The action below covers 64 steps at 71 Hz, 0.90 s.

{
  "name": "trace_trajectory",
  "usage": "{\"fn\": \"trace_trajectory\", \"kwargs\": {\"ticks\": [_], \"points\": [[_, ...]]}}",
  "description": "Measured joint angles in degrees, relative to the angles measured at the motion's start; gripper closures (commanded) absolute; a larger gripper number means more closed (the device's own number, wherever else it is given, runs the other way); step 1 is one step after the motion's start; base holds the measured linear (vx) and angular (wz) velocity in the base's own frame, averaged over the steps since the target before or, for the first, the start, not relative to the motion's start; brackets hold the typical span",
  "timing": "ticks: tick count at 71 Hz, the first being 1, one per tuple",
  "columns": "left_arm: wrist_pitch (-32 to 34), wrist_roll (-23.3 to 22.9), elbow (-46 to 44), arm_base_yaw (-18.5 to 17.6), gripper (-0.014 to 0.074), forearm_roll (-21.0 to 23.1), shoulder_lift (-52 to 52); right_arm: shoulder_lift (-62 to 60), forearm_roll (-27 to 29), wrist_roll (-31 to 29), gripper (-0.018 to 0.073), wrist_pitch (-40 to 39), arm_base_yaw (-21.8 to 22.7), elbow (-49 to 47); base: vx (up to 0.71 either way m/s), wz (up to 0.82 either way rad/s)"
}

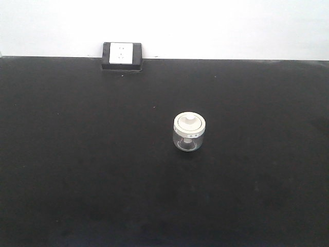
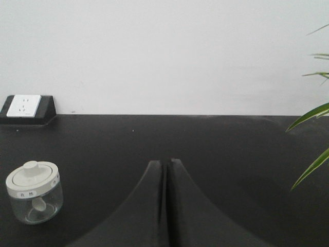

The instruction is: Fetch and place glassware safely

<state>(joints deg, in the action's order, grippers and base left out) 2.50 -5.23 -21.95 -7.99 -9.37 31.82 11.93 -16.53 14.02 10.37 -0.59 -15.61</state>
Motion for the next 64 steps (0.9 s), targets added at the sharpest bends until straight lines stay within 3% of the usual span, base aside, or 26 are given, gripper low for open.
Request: {"fn": "trace_trajectory", "kwargs": {"ticks": [64], "points": [[0.0,0.0,0.0,0.0,0.0603,0.0,0.0,-2.8,0.0,0.0,0.0563,4.2,0.1,1.2,0.0,0.0]]}}
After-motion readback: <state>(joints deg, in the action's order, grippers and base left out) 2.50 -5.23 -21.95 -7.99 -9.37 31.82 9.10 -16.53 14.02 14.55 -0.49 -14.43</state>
